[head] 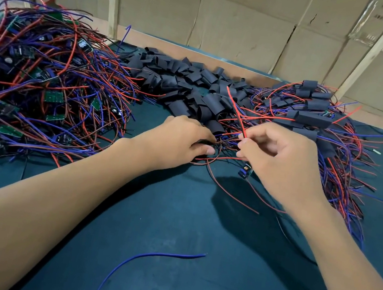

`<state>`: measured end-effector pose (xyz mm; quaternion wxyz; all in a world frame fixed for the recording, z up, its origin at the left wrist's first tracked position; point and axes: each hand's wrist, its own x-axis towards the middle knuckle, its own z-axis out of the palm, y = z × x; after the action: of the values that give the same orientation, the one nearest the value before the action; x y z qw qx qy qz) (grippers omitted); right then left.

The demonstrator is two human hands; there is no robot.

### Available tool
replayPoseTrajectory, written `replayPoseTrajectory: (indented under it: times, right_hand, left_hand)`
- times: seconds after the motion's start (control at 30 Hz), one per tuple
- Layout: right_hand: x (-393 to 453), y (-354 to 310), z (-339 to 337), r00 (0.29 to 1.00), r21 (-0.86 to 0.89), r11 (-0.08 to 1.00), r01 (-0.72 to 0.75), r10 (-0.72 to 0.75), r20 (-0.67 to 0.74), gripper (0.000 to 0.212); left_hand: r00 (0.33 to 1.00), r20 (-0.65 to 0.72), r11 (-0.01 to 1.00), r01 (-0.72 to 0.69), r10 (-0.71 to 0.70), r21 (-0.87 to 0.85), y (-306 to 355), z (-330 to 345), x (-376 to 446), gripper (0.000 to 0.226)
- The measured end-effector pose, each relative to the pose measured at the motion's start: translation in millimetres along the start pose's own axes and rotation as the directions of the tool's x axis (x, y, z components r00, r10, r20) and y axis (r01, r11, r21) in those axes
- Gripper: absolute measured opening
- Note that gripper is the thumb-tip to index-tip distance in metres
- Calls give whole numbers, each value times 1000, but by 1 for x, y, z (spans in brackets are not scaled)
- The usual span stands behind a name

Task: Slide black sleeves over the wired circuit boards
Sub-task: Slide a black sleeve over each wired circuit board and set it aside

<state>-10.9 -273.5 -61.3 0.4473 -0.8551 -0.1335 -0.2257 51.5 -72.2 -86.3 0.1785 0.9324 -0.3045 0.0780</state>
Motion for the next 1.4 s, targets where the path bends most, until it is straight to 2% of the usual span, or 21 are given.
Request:
replayPoseTrajectory:
  times: [0.1, 0.2, 0.27, 0.33, 0.37, 0.43, 0.53, 0.67, 0.8, 0.97, 1.33, 1.4]
  right_hand:
    - [4, -4, 0, 989, 372, 917, -144, 123, 81, 24]
    - [7, -2, 0, 972, 472, 851, -229, 177, 152, 28]
    - [7, 0, 1, 969, 466, 852, -238, 176, 173, 19]
    - [6, 0, 2, 973, 437, 872, -220, 164, 162, 21]
    - [6, 0, 2, 975, 418, 883, -213, 164, 152, 22]
    - [6, -1, 0, 977, 367, 907, -205, 171, 124, 20]
    - [5, -1, -2, 982, 299, 935, -191, 181, 62, 20]
    - [4, -3, -2, 996, 264, 960, -91, 90, 15, 23]
    - [5, 1, -3, 994, 251, 962, -107, 103, 29, 12]
    - [4, 0, -1, 996, 182, 981, -63, 74, -55, 10]
    - [4, -2, -1, 999, 144, 989, -23, 29, -33, 8]
    - [4, -1, -1, 999, 137, 990, -31, 33, -14, 7]
  left_hand:
    - [998, 61, 998, -2, -2, 65, 1, -3, 2, 41]
    - [997, 81, 993, -3, -7, 118, 2, -4, 4, 43]
    - [998, 65, 984, -21, 10, 175, 3, -3, 2, 42]
    - [999, -13, 978, -39, 43, 203, 3, -2, 0, 42]
    - [996, -71, 985, -48, 60, 163, 3, -2, -1, 43]
    - [979, -194, 997, -72, 63, -40, 3, -2, -4, 40]
    - [951, -308, 957, -123, 38, -262, 8, -1, -8, 35]
    - [943, -332, 918, -142, 12, -371, 18, 1, -10, 38]
    - [932, -363, 898, -153, -8, -412, 25, 4, -10, 36]
    - [909, -373, 813, -72, -185, -577, 23, 3, -7, 30]
    - [897, -423, 869, -104, -128, -484, 24, 0, -8, 33]
    - [905, -420, 900, -124, -71, -419, 22, -1, -10, 34]
